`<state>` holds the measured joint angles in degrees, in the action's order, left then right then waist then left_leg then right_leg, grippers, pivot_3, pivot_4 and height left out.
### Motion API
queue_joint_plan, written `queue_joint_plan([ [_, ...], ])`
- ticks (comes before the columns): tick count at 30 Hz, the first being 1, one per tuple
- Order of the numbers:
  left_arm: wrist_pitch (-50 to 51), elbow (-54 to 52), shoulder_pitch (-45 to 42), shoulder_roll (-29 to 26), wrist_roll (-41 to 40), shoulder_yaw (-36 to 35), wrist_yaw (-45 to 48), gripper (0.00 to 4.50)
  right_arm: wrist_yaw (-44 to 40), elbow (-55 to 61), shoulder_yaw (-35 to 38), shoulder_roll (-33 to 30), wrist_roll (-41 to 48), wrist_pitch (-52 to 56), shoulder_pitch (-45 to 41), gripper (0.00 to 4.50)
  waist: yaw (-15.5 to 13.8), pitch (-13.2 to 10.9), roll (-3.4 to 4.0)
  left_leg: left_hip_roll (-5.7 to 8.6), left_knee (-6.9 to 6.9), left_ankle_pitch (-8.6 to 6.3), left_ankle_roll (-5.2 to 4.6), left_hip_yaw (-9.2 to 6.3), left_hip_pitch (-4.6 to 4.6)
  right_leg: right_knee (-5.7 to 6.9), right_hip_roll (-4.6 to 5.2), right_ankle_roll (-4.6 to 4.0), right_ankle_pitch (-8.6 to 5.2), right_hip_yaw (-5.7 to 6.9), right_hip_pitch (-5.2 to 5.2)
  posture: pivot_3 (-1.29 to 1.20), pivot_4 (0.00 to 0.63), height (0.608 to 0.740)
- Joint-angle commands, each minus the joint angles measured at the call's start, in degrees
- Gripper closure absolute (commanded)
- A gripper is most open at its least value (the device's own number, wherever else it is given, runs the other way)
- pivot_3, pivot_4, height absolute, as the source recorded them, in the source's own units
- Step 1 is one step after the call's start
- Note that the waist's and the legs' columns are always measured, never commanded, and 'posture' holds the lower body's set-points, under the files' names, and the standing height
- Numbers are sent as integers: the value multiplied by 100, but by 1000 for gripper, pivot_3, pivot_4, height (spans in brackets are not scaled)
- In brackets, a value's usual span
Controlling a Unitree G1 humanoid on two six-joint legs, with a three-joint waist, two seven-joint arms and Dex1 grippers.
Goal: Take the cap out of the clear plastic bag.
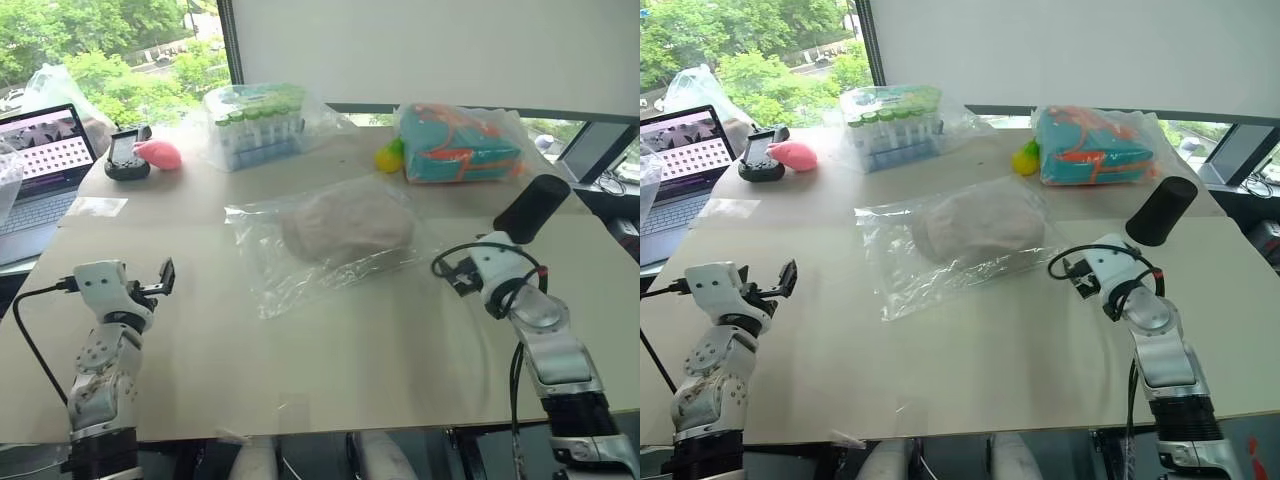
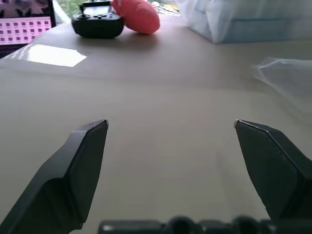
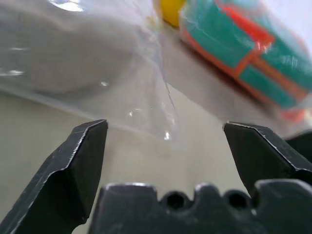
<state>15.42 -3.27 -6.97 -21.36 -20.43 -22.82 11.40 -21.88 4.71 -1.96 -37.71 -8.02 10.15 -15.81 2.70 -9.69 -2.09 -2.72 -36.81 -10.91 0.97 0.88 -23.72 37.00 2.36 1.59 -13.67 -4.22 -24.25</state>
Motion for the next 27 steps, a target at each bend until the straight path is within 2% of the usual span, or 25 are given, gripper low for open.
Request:
queue_joint_plan([
  [1,77,-395,-37,-230,-95,210,456,28,-532,1016,-626,-497,-750,-969,-156,0,-2,0,0,0,0,0,0,0,0,0,0,17,-10,1,0,0,150,740],
  [3,142,-505,4,-349,-115,328,714,28,-732,1295,-833,-571,-870,-1221,-284,0,1,0,0,-2,0,0,0,-2,2,-1,-2,27,-16,3,2,0,150,740],
  [6,403,-891,133,-879,-351,517,1593,28,-1069,1598,-1289,-536,-1168,-1708,-584,0,-10,-2,-3,-2,-1,1,1,-2,3,0,-1,27,-16,3,3,0,150,740],
  [14,1321,-1763,331,-1946,-1210,638,2955,28,-1133,1244,-1686,-123,-1465,-2177,-697,0,-35,-3,-5,-3,-1,1,2,-1,0,-3,5,19,-16,7,2,0,150,740],
  [19,1437,-1702,358,-2145,-1217,578,3168,28,-1405,1279,-1607,356,-1050,-1631,-829,0,-9,-3,-5,-7,-1,1,1,0,7,3,2,7,-14,8,1,0,150,740],
  [23,1425,-1625,373,-2102,-1118,571,3147,28,-1665,1325,-1585,489,-890,-1418,-908,0,-21,-3,-5,-6,-1,1,1,0,7,3,2,6,-13,8,2,0,150,740],
  [26,1391,-1610,380,-2072,-1065,618,3136,28,-2049,1516,-1497,623,-324,-715,-797,0,-34,-3,-5,-7,-1,1,1,-2,6,3,2,2,-12,10,2,0,150,740],
  [27,1317,-1556,361,-2086,-988,651,3148,28,-2210,1660,-1422,700,2,-122,-728,0,-42,-3,-5,-7,-1,1,1,-3,5,4,2,-2,-10,10,2,0,150,740],
])
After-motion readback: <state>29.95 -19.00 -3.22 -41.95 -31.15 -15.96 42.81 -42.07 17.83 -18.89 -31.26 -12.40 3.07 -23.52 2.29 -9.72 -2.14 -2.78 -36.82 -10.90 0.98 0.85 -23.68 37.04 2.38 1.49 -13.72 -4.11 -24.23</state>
